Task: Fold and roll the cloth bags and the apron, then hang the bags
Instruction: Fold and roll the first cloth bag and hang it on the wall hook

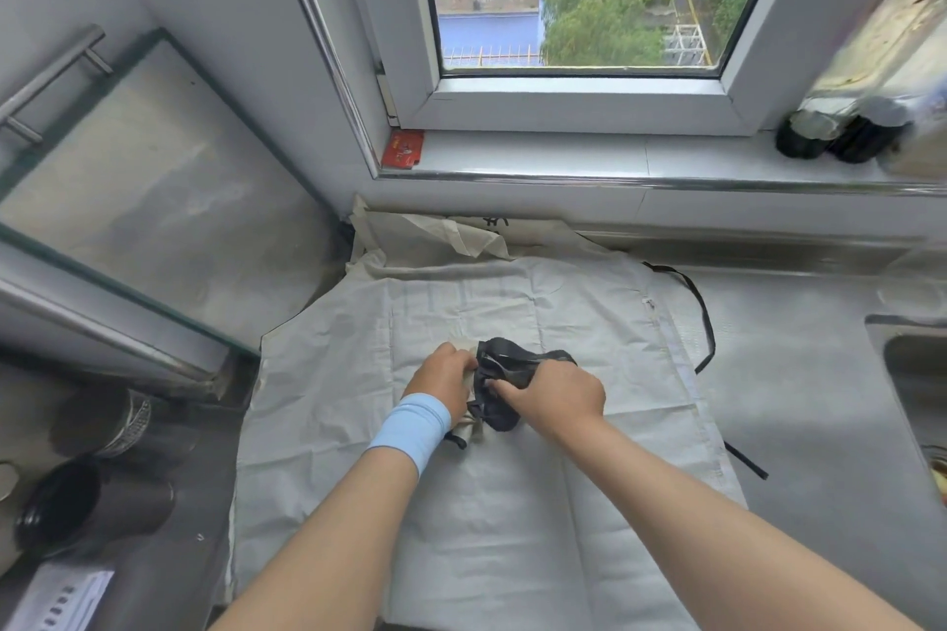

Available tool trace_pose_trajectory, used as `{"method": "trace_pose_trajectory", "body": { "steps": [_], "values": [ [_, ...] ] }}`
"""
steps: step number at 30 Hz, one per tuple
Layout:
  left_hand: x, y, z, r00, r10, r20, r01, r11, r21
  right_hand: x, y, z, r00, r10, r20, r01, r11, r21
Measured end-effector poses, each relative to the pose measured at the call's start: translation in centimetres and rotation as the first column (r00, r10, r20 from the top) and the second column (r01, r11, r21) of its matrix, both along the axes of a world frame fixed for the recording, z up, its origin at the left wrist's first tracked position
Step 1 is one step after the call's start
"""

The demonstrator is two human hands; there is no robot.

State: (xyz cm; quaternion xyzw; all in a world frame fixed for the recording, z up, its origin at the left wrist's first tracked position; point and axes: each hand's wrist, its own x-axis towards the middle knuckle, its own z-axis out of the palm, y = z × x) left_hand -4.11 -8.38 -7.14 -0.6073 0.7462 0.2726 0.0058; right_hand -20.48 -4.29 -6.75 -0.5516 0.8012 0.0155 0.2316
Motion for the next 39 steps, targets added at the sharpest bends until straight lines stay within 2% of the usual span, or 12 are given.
{"method": "trace_pose_trajectory", "body": {
  "steps": [2, 6, 9, 12, 16, 18, 21, 23, 25, 29, 34, 39],
  "values": [
    [-0.1, 0.0, 0.0, 1.0, 0.015, -0.014, -0.015, 1.0, 0.0, -0.3, -0.4, -0.3, 0.939, -0.114, 0.324, 0.093, 0.992, 0.081],
    [-0.1, 0.3, -0.1, 0.994, 0.093, -0.048, -0.094, 0.995, -0.015, -1.6, -0.7, 0.4, 0.588, -0.315, 0.745, 0.243, 0.947, 0.208],
    [-0.1, 0.6, -0.4, 0.967, 0.253, -0.035, -0.255, 0.965, -0.062, -3.6, -0.7, 0.8, 0.483, -0.416, 0.77, 0.315, 0.904, 0.29],
    [0.0, 0.0, -0.1, 0.882, 0.468, -0.048, -0.464, 0.882, 0.08, -6.2, -0.8, 1.1, 0.452, -0.538, 0.712, 0.483, 0.818, 0.312],
    [0.1, -1.3, 0.5, 0.892, 0.451, 0.035, -0.446, 0.863, 0.235, -7.9, -0.3, 1.5, 0.343, -0.552, 0.76, 0.504, 0.791, 0.347],
    [0.0, -1.7, 0.5, 0.905, 0.418, 0.077, -0.423, 0.87, 0.254, -7.9, -0.3, 1.8, 0.193, -0.509, 0.839, 0.531, 0.773, 0.347],
    [-0.2, -1.8, 0.5, 0.904, 0.418, 0.087, -0.425, 0.868, 0.255, -7.9, -0.5, 2.2, -0.223, -0.407, 0.886, 0.532, 0.71, 0.46],
    [-0.2, -1.7, 0.6, 0.906, 0.42, 0.061, -0.423, 0.887, 0.185, -7.5, -0.6, 2.7, -0.353, -0.369, 0.86, 0.467, 0.727, 0.504],
    [-0.1, -1.7, 0.6, 0.918, 0.39, 0.073, -0.396, 0.91, 0.125, -6.9, -0.5, 3.0, -0.312, -0.409, 0.858, 0.354, 0.788, 0.504],
    [-0.3, -1.8, 0.7, 0.909, 0.399, 0.117, -0.416, 0.871, 0.26, -4.0, -0.2, 2.8, -0.084, -0.488, 0.869, 0.1, 0.864, 0.494],
    [-0.2, -2.2, 1.0, 0.941, 0.303, 0.147, -0.337, 0.87, 0.361, -0.6, -0.4, 0.4, 0.325, -0.405, 0.854, 0.219, 0.911, 0.349],
    [0.9, -2.2, 0.4, 0.948, 0.318, -0.027, -0.279, 0.864, 0.419, -0.5, -1.0, -1.5, 0.506, -0.323, 0.8, 0.283, 0.938, 0.199]
  ]
}}
